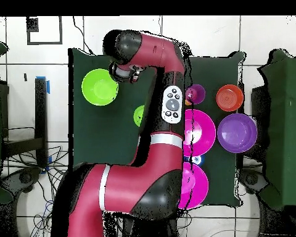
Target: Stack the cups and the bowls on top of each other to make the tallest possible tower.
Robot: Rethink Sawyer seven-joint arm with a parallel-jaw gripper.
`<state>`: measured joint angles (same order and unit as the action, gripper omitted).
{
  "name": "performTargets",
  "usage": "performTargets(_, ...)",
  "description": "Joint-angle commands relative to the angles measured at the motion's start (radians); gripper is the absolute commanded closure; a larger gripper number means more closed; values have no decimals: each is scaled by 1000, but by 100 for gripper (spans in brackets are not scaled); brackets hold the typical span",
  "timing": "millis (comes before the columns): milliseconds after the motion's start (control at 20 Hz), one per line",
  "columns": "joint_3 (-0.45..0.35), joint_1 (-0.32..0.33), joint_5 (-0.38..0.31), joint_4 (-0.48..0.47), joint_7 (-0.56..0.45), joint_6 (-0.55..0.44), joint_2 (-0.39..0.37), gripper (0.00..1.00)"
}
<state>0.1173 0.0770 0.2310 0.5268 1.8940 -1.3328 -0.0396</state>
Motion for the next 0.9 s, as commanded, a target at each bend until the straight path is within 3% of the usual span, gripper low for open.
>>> performTargets(50, -41, -10, 11, -5, 162, -85, -24, 0)
performTargets(300, -64, -2, 8, 21, 154, 40, 21, 0)
performTargets(450, -88, -8, 21, 126, 158, 147, -3, 0)
performTargets(900, -69, -66, 64, 50, 247, 101, 47, 0)
